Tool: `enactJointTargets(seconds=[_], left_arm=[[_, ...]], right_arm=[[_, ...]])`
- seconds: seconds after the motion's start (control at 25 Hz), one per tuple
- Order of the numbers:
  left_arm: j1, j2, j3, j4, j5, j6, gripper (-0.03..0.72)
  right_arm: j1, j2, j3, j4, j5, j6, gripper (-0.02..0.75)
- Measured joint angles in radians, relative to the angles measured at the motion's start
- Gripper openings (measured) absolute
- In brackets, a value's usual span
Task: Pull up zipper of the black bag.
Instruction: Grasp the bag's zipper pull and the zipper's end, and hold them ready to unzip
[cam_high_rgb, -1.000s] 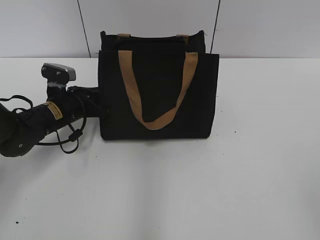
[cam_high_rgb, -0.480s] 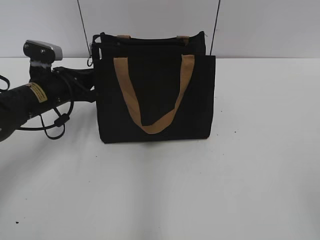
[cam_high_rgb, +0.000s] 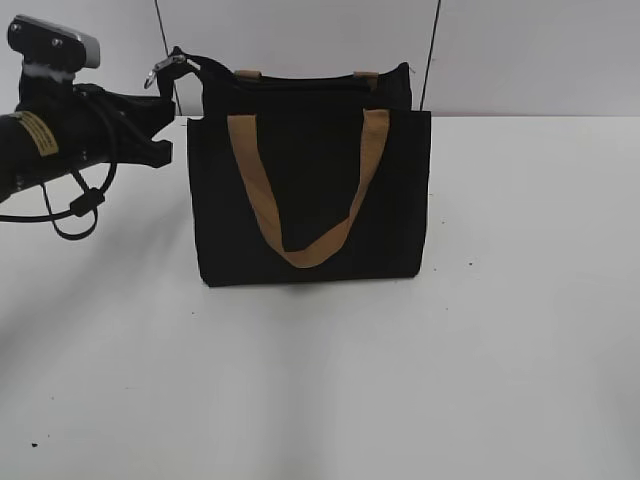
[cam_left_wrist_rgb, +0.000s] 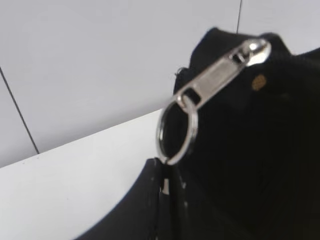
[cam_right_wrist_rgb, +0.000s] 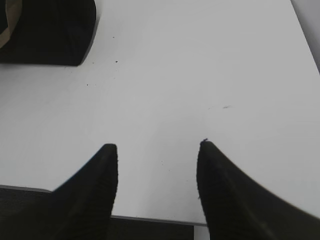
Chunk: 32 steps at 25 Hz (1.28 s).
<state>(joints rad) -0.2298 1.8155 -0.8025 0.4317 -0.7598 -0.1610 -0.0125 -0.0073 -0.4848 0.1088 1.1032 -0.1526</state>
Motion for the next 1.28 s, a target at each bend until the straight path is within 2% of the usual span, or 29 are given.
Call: enactJointTargets(seconds=[0.28, 0.6, 1.28], left_arm=[[0.000, -0.119, 0.001, 0.004, 0.121, 0.002, 0.027], [0.000, -0.241, 0.002, 0.070, 0.272, 0.005, 0.027], [-0.001, -0.356, 0.002, 0.136, 0.397, 0.005, 0.027]], right_arm=[[0.000, 0.000, 0.000, 0.000, 0.000, 0.000, 0.393], [0.000, 0.000, 0.000, 0.000, 0.000, 0.000, 0.393], [0.000, 0.000, 0.000, 0.000, 0.000, 0.000, 0.393]])
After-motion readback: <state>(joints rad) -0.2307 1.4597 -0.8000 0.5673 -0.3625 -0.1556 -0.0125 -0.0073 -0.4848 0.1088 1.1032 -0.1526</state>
